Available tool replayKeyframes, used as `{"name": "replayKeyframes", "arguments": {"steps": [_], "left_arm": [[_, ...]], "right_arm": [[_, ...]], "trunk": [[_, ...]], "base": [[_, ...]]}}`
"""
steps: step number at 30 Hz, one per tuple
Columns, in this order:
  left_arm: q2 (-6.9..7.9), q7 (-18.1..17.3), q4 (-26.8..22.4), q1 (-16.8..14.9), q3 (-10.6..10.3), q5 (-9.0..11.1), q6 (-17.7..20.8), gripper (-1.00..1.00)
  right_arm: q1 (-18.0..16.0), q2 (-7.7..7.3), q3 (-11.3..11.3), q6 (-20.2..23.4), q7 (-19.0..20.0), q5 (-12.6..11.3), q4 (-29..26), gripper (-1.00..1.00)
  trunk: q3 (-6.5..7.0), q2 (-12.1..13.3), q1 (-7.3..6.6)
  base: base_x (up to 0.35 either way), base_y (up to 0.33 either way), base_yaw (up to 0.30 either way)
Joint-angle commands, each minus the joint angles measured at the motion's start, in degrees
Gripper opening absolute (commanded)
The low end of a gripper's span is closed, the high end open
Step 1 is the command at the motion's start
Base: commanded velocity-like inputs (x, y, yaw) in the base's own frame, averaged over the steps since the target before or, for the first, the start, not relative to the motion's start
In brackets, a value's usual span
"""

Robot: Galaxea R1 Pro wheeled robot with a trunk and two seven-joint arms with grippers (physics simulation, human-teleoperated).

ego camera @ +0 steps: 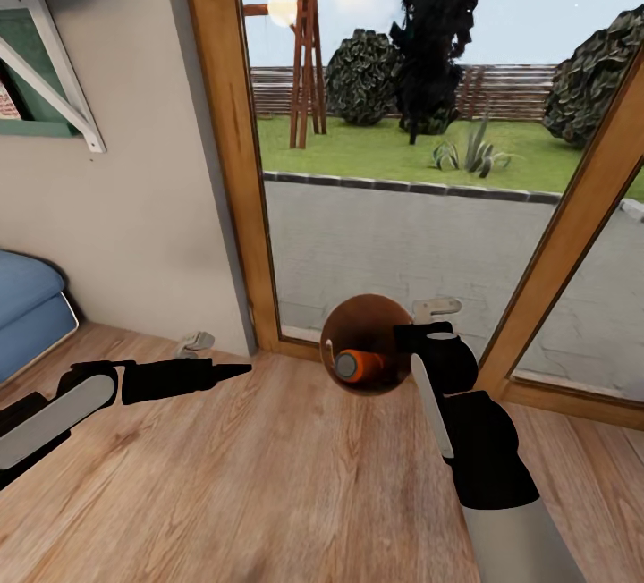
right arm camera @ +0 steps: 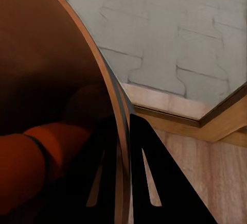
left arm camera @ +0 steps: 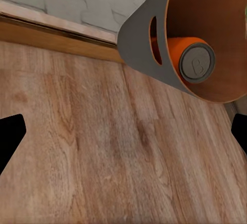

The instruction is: Put the three can of soda from the living room inside the tash can in the kitchen.

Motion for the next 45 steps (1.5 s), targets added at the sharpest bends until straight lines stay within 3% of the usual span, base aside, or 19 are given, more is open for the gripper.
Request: {"name": "replayKeyframes", "arguments": {"steps": [1, 27, 45], "left_arm": [[0.00, 0.00, 0.00, 0.02, 0.00, 0.00, 0.00, 1.00], [0.00, -0.05, -0.08, 0.00, -0.01, 0.00, 0.00, 1.00], [0.08, -0.01, -0.08, 0.01, 0.07, 0.00, -0.08, 1.00]], "right_arm": [[-0.02, 0.01, -0.02, 0.01, 0.26, 0.56, -0.04, -1.00], [-0.02, 0.09, -0.07, 0.01, 0.41, 0.56, -0.04, -1.00], [-0.02, 0.00, -0.07, 0.01, 0.50, 0.56, -0.04, -1.00]], "trunk": [[0.01, -0.01, -0.01], [0.01, -0.01, -0.01], [-1.59, -0.01, -0.01]], "base": [[0.000, 0.000, 0.000], [0.000, 0.000, 0.000], [0.000, 0.000, 0.000]]}}
